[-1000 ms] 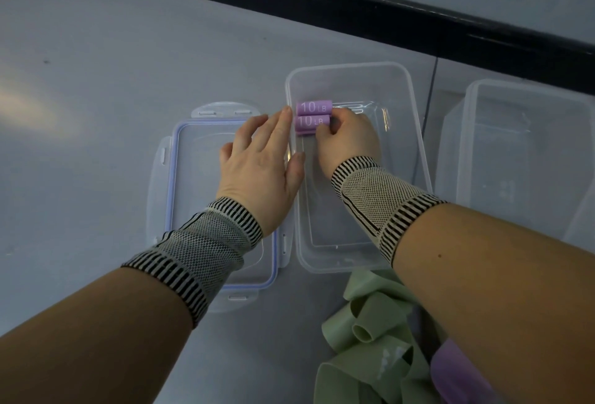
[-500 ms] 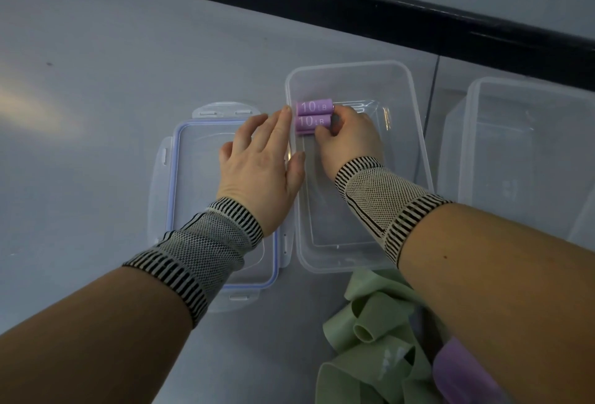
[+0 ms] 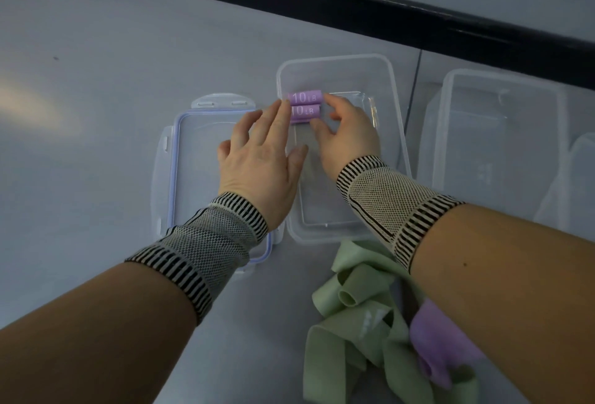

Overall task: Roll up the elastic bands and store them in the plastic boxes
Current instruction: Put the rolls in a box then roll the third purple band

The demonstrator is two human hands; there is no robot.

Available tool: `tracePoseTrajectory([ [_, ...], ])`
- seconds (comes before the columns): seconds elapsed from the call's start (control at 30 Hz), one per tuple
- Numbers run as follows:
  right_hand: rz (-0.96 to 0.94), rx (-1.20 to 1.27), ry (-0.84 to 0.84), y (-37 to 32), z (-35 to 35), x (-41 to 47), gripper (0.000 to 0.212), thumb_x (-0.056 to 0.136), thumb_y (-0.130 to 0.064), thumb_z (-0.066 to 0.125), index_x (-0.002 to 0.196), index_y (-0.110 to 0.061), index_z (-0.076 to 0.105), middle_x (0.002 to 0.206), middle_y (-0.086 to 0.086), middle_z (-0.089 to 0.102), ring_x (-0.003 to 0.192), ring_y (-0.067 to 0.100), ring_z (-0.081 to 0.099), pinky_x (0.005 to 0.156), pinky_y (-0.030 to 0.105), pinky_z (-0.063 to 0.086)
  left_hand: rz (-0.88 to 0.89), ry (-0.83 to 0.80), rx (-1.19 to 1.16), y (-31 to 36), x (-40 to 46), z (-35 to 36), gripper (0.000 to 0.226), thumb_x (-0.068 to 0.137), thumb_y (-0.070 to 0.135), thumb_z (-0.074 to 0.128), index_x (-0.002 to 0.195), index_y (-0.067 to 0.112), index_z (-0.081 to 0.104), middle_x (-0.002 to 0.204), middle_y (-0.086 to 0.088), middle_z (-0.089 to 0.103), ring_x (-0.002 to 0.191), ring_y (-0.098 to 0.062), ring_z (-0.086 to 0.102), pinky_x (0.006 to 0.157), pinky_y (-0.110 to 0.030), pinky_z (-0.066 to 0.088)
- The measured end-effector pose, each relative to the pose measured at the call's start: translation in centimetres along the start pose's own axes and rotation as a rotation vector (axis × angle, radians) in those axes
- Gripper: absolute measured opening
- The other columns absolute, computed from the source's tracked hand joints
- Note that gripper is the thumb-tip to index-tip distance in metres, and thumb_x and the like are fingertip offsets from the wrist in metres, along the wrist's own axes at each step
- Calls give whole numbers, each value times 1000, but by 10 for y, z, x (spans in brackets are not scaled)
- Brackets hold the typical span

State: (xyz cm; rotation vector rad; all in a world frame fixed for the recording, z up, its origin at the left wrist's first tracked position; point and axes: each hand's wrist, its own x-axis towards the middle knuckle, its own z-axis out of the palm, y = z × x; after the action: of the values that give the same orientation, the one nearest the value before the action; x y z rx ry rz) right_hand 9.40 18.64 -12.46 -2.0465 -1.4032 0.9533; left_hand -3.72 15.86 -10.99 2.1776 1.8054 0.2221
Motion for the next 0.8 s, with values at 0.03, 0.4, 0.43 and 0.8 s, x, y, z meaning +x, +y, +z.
tracePoseTrajectory([
  [0.03,-7,18,1,1,-3,-6,45,97,-31,50,140,-26,41,130,1,50,112,16,55,85,19,35,1,-4,2,4,-4,-1,75,83,56,10,150,22,15,155,7,21,139,-22,20,106,-47,25],
  [0.4,-163,-36,23,13,-67,-100,53,93,-33,55,143,-26,38,139,0,42,121,14,49,103,31,41,99,18,-2,54,-70,-23,63,95,48,29,150,21,14,157,5,15,140,-23,16,106,-48,23],
  [0.43,-175,-48,29,15,-74,-112,53,93,-33,55,143,-25,39,139,0,43,120,14,49,103,31,41,112,22,0,59,-79,-26,66,92,51,25,150,21,15,157,5,16,140,-24,18,105,-48,24],
  [0.8,-38,-57,124,67,-121,-236,47,88,-29,62,133,-23,51,130,0,50,111,15,54,100,30,43,162,-63,-53,99,-183,-20,65,92,48,43,148,23,22,156,4,19,139,-26,20,108,-47,23],
])
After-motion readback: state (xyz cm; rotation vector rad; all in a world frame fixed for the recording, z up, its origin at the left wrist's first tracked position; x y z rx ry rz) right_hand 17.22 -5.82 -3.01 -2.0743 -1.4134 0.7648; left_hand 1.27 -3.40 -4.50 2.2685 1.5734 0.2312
